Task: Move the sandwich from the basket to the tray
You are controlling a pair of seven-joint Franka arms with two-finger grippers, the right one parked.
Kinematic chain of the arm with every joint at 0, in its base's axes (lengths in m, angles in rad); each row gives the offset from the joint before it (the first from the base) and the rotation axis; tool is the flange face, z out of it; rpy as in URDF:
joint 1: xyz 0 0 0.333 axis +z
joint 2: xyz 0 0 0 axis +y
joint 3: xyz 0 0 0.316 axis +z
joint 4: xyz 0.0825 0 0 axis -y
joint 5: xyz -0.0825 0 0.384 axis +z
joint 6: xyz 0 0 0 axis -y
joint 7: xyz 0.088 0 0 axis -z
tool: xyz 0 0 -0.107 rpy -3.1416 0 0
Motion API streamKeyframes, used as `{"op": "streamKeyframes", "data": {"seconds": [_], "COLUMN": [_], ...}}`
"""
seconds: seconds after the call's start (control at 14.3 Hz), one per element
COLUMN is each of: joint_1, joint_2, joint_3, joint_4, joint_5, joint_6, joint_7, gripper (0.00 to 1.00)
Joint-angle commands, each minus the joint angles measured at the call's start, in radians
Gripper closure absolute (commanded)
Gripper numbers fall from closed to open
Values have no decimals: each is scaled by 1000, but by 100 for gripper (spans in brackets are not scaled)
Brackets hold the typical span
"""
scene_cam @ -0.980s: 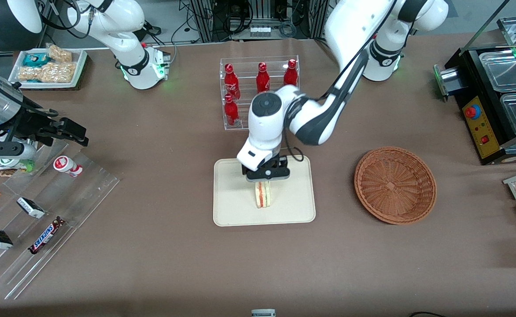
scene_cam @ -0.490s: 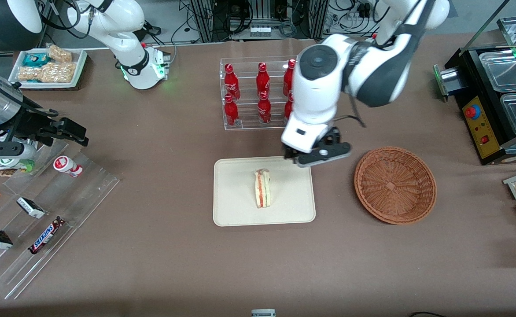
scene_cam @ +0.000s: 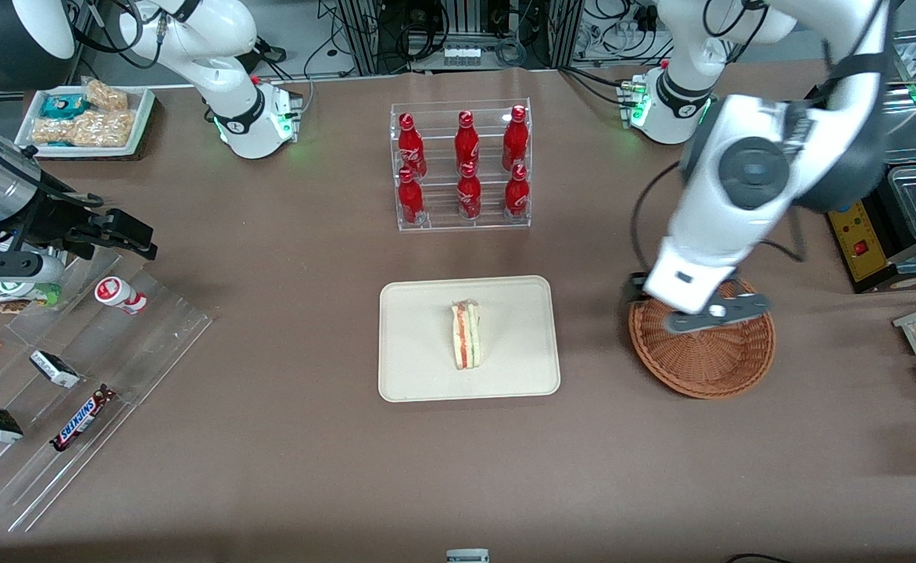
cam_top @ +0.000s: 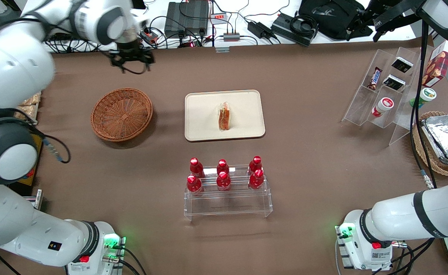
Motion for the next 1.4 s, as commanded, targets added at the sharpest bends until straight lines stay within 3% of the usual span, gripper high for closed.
{"op": "streamKeyframes", "data": {"seconds": [0.0, 0.21, 0.56, 1.33], "joint_1": [98, 212, 218, 205], "joint_2": [-113, -177, -178, -178], "joint_3": [-13, -22, -10, 13], "joint_4": [-87, -80, 84, 106], "joint_5": [-33, -76, -69, -79], "joint_6": [-43, -128, -259, -319], "joint_7": [152, 347, 520, 528], "gripper": [0, 0, 0, 0]}}
